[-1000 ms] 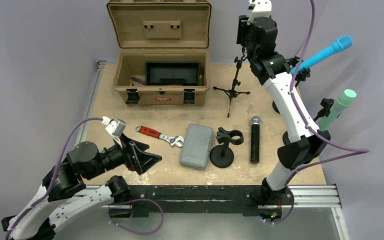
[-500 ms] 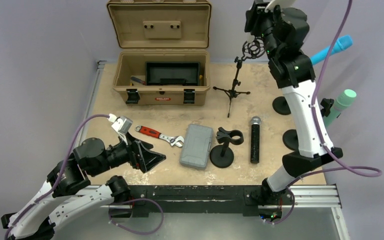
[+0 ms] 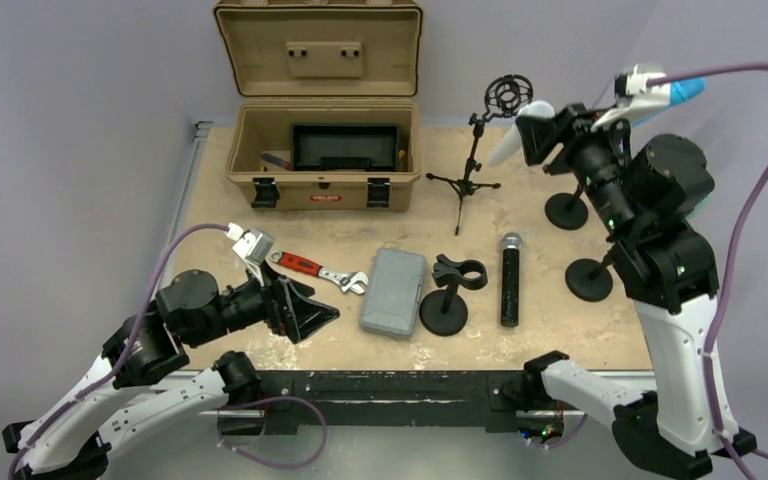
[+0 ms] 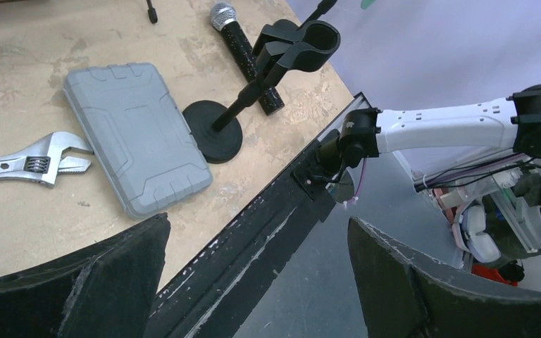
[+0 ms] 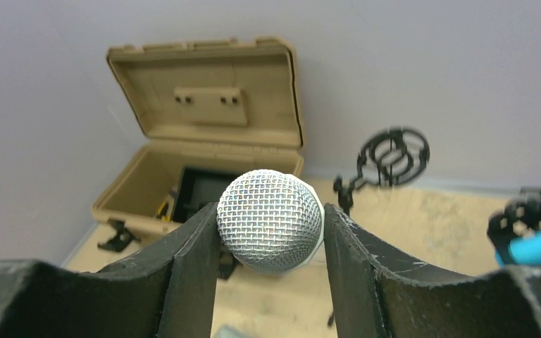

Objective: Remove the microphone from the stand

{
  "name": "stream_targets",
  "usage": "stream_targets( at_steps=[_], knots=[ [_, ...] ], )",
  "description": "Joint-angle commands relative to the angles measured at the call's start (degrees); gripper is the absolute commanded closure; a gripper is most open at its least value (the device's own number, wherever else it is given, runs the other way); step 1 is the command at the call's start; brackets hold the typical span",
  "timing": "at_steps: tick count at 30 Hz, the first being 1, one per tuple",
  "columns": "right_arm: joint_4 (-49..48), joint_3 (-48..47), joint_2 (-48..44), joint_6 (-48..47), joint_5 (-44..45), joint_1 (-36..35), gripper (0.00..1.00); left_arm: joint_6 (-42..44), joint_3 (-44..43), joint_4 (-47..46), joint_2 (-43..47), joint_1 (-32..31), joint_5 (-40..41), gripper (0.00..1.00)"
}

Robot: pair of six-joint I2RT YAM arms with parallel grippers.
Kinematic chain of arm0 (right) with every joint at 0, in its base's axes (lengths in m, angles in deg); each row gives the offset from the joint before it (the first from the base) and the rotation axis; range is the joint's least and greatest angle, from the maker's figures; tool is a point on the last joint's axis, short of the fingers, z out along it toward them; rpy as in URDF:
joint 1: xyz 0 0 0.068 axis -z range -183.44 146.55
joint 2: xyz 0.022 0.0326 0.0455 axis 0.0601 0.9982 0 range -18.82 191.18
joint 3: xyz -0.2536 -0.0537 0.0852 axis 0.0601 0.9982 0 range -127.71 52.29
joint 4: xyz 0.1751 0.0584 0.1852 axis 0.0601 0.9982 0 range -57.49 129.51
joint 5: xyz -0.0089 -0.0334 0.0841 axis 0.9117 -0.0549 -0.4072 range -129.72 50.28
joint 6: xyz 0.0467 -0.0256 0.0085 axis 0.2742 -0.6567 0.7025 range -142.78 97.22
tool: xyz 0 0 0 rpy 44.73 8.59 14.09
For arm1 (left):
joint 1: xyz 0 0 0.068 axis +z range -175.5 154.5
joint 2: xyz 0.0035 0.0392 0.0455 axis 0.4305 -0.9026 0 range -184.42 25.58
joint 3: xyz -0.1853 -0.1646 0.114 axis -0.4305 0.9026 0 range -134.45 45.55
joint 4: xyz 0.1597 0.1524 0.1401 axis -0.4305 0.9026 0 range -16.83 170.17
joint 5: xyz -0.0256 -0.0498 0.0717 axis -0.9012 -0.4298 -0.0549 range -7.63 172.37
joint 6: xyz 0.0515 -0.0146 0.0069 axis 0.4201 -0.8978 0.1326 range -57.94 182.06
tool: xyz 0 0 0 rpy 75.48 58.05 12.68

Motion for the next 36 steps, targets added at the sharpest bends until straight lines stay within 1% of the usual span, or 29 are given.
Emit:
stream_targets(
  at_steps=[1,4,7,13,17,22,25,30,36],
  knots=[
    [9.16,7.44,-4.79,3.32,1.92,-0.04,1.0,0.67,0.31,-3.52,-1.54,0.03,-1.71,0.07],
    [14.57,12.54,-8.74,6.23,5.64,-0.05,1.0,1.02,0.4,-4.38,-2.57,0.03,-2.22,0.07],
    [19.25,16.36,-9.81,10.11,6.26,-0.02,1.0,0.66,1.05,-6.4,-3.55,0.01,-2.96,0.07],
    [25.04,23.73,-8.64,13.7,3.62,0.03,1.0,-0.81,2.37,-9.68,-4.85,-0.02,-4.65,0.08],
    [28.72,25.55,-5.89,14.98,2.68,0.18,1.0,-0.91,2.65,-9.58,-4.72,0.03,-4.69,0.08],
    [24.0,33.54,-3.69,16.3,-4.13,1.52,1.0,-1.05,3.07,-9.58,-4.24,0.01,-4.41,0.08],
    [19.36,37.69,-2.46,16.6,-4.89,1.89,1.0,-1.3,2.81,-9.61,-4.15,0.03,-4.55,0.08],
    [13.49,40.13,1.37,16.26,-1.42,2.39,1.0,-2.36,3.13,-9.91,-4.43,0.03,-6.34,0.1],
    [5.97,40.55,7.03,16.72,3.95,2.41,1.0,-2.1,2.46,-8.53,-3.43,0.02,-5.55,0.1]
  ],
)
